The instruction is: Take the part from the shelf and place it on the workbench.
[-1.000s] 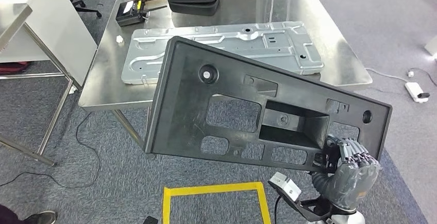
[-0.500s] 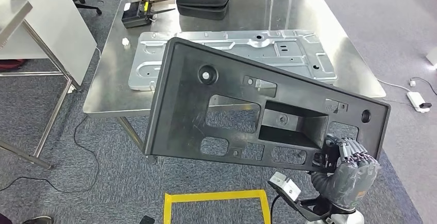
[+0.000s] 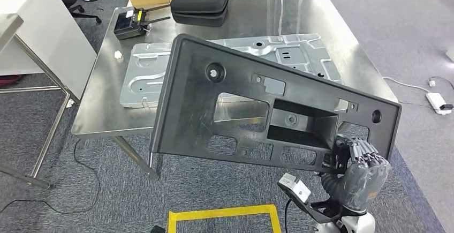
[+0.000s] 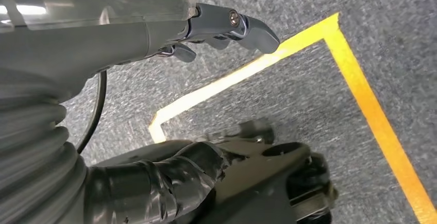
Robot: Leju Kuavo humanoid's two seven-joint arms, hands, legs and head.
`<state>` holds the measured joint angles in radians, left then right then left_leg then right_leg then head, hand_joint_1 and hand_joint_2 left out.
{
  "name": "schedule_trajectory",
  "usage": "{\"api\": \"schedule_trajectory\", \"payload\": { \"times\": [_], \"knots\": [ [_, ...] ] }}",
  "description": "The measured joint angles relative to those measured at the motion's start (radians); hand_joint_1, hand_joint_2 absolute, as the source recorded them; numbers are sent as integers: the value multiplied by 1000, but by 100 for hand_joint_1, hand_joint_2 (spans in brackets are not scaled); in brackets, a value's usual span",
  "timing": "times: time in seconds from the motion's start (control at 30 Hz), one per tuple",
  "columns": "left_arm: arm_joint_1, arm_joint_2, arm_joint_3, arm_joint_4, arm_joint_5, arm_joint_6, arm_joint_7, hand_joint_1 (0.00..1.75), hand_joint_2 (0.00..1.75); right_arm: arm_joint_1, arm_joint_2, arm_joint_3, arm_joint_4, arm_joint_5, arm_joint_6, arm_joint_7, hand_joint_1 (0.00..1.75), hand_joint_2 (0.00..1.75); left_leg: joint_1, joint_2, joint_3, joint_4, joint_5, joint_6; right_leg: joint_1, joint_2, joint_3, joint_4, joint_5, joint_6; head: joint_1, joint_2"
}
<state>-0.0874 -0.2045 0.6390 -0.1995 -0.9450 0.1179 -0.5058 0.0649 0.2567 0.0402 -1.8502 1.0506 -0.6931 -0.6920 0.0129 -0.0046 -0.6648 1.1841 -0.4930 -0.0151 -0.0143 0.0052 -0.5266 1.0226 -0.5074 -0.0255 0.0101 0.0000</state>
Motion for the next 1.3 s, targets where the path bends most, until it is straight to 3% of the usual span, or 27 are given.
{"api": "schedule_trajectory", "payload": {
  "times": [0.03, 0.07, 0.2, 0.27, 0.3, 0.37, 0.4, 0.43, 0.47, 0.53, 0.57, 0.6, 0.67, 0.77, 0.83, 0.9, 0.93, 0.97, 1.03, 1.07, 1.1, 1.23, 1.3],
  "knots": [
    [0, 0, 0, 0, -1, -1, 0, 0, 175, -3, 0, 0, 1, 0, 0, 2, 171, 175, -2, 0, 23, -66, 37, 4, 1, 1, 10, -1, -9, 5, 0, 0],
    [-1, 0, 0, 0, -1, -2, 0, 0, 175, -8, -1, 0, 2, 0, 0, 3, 171, 175, -5, 0, 44, -118, 57, 9, 2, 1, 15, -1, -17, 10, 0, 0],
    [-3, 1, 0, 0, -5, -2, 2, 0, 175, -26, -4, 0, 4, 13, 0, 12, 171, 175, -10, 1, 68, -163, 48, 33, 2, 0, 24, -9, -32, 33, 0, 0],
    [-3, 1, 0, 0, -5, -2, 1, 0, 175, -34, -6, 0, 4, 18, 0, 17, 171, 175, -6, 1, 81, -176, 46, 46, 2, -2, 13, 24, -51, 41, 0, 0],
    [-4, 1, 0, 0, -5, -2, 1, 0, 175, -38, -7, 0, 4, 18, 0, 18, 171, 175, -4, 1, 88, -180, 44, 52, 1, -2, -9, 69, -71, 44, 1, 0],
    [-4, 1, 0, 0, -7, -2, 2, 0, 175, -42, -9, 0, 7, 20, 0, 22, 171, 175, -5, 2, 100, -182, 33, 61, 0, -3, -95, 208, -115, 47, 1, 0],
    [-4, 1, 0, 0, -8, -2, 2, 0, 175, -43, -10, 0, 8, 23, 0, 23, 171, 175, -6, 1, 107, -181, 26, 62, 0, -3, -136, 263, -122, 48, 1, 0],
    [-3, 1, 0, 0, -9, -2, 2, 0, 175, -43, -11, 0, 9, 27, 0, 26, 171, 175, -6, 0, 116, -181, 18, 62, 0, -3, -165, 289, -111, 49, 1, 0],
    [-3, 1, 0, 0, -10, -3, 3, 0, 175, -44, -12, 0, 10, 30, 0, 28, 171, 175, -6, -1, 127, -181, 10, 61, 0, -3, -172, 271, -77, 47, 1, 0],
    [-2, 1, 0, 0, -14, -3, 3, 0, 175, -48, -13, 0, 10, 33, 0, 34, 171, 175, -6, -3, 151, -180, -9, 56, 2, -4, -139, 150, 21, 40, 2, 0],
    [-2, 0, 0, 0, -16, -3, 3, 0, 175, -51, -14, 0, 11, 33, 0, 37, 171, 175, -8, -4, 161, -178, -19, 51, 5, -4, -117, 90, 55, 34, 1, 0],
    [-3, 0, 0, 0, -17, -3, 4, 0, 175, -55, -14, 0, 12, 33, 0, 40, 171, 175, -9, -4, 165, -178, -26, 46, 8, -4, -101, 49, 69, 28, 2, 0],
    [-6, 0, 0, 1, -18, -3, 4, 0, 175, -60, -17, 0, 14, 33, 0, 47, 171, 175, -9, -3, 166, -179, -34, 34, 15, -2, -91, 25, 62, 18, 2, 0],
    [-8, 1, -1, 0, -18, -2, 3, 0, 175, -68, -20, 0, 15, 33, 0, 57, 171, 175, -8, -1, 165, -163, -50, 18, 7, 1, -74, 7, 54, 4, 0, 0],
    [-9, 2, -1, 0, -18, -2, 3, 0, 175, -76, -21, 0, 17, 33, 0, 58, 171, 175, -5, 0, 117, -70, -85, 6, 2, 0, -59, -2, 48, -4, -2, 0],
    [-8, 2, -1, 0, -18, -2, 3, 0, 175, -80, -22, 0, 20, 33, 0, 58, 171, 175, -1, 0, 30, 62, -121, -2, 2, 0, -47, -2, 37, -8, -3, 0],
    [-6, 2, -1, 0, -18, -2, 3, 0, 175, -80, -23, 0, 22, 33, 0, 58, 171, 175, 0, 0, -2, 101, -119, -4, 2, 0, -39, -2, 30, -8, -3, 0],
    [-4, 2, -1, 0, -19, -2, 3, 0, 175, -79, -24, 0, 24, 33, 0, 59, 171, 175, 0, 0, -19, 103, -95, -5, 2, 1, -29, -2, 22, -8, -3, 0],
    [-3, 2, -1, 0, -19, -2, 3, 0, 175, -80, -25, 0, 26, 33, 0, 60, 171, 175, 0, 0, 3, -5, 3, 0, 2, 4, -4, -2, 5, -4, -3, 0],
    [-3, 2, -1, 0, -19, -2, 4, 0, 175, -81, -25, 0, 27, 33, 0, 60, 171, 175, -1, 0, 26, -67, 42, 6, 3, 5, 6, -3, -3, 0, -3, 0],
    [-4, 2, -1, 0, -19, -2, 4, 0, 175, -82, -25, 0, 27, 33, 0, 60, 171, 175, -4, 0, 46, -120, 63, 12, 4, 6, 11, -3, -10, 4, -3, 0],
    [-7, 2, 0, 0, -19, -3, 4, 0, 175, -85, -28, 3, 30, 33, 0, 64, 171, 175, -7, -2, 67, -168, 53, 33, 7, 4, 11, 0, -25, 26, -2, 0],
    [-5, 1, 0, 1, -19, -4, 3, 0, 175, -87, -31, 5, 31, 33, 0, 68, 171, 175, -1, -1, 82, -179, 49, 45, 7, 0, -6, 56, -51, 35, 0, 0]
  ]
}}
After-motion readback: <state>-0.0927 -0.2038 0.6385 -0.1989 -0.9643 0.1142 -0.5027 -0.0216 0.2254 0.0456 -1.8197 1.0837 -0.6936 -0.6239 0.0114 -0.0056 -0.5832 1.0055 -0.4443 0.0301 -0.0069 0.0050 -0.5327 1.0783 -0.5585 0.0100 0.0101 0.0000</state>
